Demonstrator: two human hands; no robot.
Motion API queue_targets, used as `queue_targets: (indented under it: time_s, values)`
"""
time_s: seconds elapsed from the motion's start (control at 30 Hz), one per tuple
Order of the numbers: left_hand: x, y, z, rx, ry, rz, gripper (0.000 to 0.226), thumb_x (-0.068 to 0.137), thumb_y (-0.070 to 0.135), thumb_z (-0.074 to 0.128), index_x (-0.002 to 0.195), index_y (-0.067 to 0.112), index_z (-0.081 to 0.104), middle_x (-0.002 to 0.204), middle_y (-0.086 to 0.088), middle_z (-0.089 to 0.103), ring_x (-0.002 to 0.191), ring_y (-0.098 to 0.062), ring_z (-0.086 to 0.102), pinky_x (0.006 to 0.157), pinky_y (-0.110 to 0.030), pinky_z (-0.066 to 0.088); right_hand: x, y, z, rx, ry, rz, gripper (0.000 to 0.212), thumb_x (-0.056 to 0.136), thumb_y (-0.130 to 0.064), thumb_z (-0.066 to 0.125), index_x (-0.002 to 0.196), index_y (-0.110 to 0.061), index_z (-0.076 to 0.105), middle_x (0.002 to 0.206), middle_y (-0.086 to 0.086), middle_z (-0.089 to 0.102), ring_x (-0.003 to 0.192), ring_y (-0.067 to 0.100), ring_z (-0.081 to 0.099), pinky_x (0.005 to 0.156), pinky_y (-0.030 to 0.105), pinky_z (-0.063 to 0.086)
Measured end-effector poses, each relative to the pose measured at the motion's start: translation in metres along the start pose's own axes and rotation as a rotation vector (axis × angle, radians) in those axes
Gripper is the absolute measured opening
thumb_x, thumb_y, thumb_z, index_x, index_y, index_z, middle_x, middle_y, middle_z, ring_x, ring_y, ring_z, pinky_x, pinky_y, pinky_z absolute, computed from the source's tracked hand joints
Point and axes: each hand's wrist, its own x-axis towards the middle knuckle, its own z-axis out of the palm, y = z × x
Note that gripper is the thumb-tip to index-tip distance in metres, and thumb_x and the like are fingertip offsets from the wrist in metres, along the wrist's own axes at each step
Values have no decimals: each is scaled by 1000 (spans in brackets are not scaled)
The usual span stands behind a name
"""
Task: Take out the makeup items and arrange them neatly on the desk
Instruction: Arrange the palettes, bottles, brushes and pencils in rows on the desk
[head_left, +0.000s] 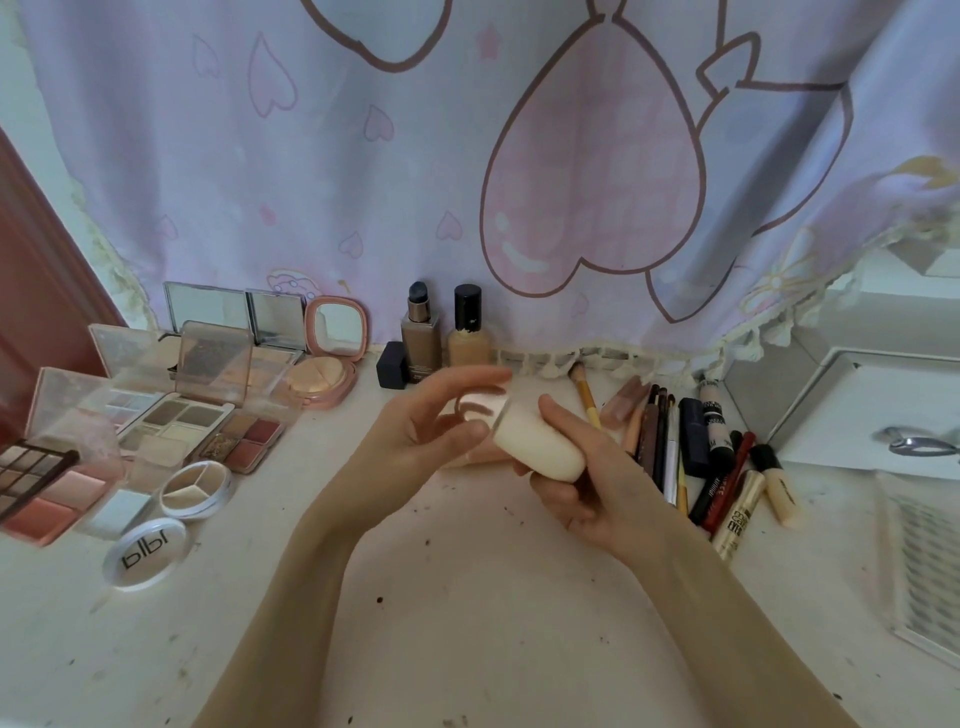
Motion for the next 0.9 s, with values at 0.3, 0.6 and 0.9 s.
queue_targets:
  time_s: [0.3, 0.6, 0.9]
  values:
    - [3, -2, 1, 192, 196, -46, 22, 78, 32, 55, 100, 31, 57, 89, 11, 62, 74, 5, 56, 63, -7, 43, 0, 2, 1, -83, -45, -32, 52, 69, -51, 64, 96, -8, 61, 64, 9, 62, 35, 10, 41, 28, 16, 27]
    - [2, -7, 4, 112, 191, -86, 28, 85, 31, 54, 113, 33, 55, 89, 16, 63, 70, 2, 56, 61, -12, 46, -1, 3, 4, -194, -6, -163, 47, 65, -42, 67, 100, -11, 61, 79, 3, 64, 58, 12, 58, 42, 21, 40]
    - [8, -13, 8, 116, 391, -72, 15, 89, 15, 56, 97, 27, 57, 83, 11, 61, 64, 3, 55, 52, -10, 43, 3, 7, 4, -666, 161, -535, 29, 77, -22, 74, 92, -38, 54, 87, -22, 61, 81, 2, 61, 64, 24, 54]
